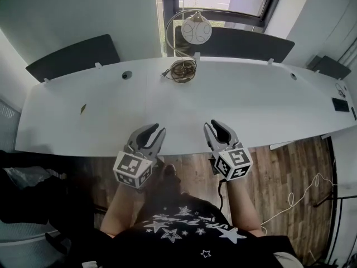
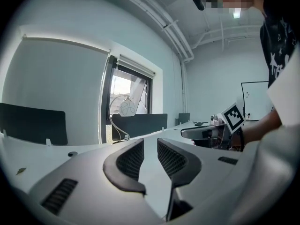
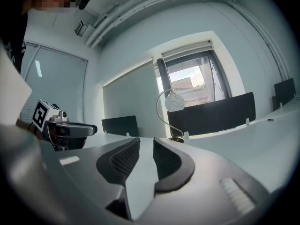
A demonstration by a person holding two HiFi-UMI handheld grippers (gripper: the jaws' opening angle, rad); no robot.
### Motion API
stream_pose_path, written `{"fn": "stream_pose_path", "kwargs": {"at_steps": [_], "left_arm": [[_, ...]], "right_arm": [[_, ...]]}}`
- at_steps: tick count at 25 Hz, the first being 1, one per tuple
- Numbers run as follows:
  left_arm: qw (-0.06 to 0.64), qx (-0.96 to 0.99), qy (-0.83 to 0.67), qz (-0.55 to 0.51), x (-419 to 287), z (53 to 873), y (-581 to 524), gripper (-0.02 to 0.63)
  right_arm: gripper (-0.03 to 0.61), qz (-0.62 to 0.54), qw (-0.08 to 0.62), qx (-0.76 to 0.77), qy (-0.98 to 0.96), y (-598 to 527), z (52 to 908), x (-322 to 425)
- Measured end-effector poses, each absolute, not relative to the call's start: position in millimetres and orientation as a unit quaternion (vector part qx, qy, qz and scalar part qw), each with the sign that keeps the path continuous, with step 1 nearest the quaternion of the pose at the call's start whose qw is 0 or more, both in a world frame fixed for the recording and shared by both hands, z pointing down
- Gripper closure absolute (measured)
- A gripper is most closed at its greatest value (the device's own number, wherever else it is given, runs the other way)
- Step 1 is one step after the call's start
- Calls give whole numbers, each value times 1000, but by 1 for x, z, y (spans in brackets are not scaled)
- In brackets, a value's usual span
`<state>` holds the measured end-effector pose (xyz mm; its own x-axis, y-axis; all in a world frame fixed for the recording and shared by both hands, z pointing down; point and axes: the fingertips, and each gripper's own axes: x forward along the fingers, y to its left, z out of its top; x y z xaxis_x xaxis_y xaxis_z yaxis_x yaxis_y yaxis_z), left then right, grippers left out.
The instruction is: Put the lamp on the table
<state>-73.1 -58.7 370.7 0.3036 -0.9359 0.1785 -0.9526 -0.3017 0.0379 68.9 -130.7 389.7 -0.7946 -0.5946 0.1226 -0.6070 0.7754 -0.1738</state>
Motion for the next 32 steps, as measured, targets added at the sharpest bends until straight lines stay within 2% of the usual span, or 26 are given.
{"fn": "stream_pose_path", "kwargs": {"at_steps": [3, 5, 18, 32], "left_arm": [[72, 800, -593, 61, -65, 368, -41, 523], [74, 799, -594, 58, -60, 364, -32, 523], [93, 829, -549, 47, -59, 376, -16, 523], [103, 826, -553, 33, -136, 378, 57, 523]], "right_arm": [[557, 106, 21, 315, -943, -117, 387, 76], [577, 110, 16, 317, -942, -111, 387, 80], [578, 100, 85, 366, -921, -92, 403, 75], [578, 65, 111, 341, -931, -14, 395, -7]]}}
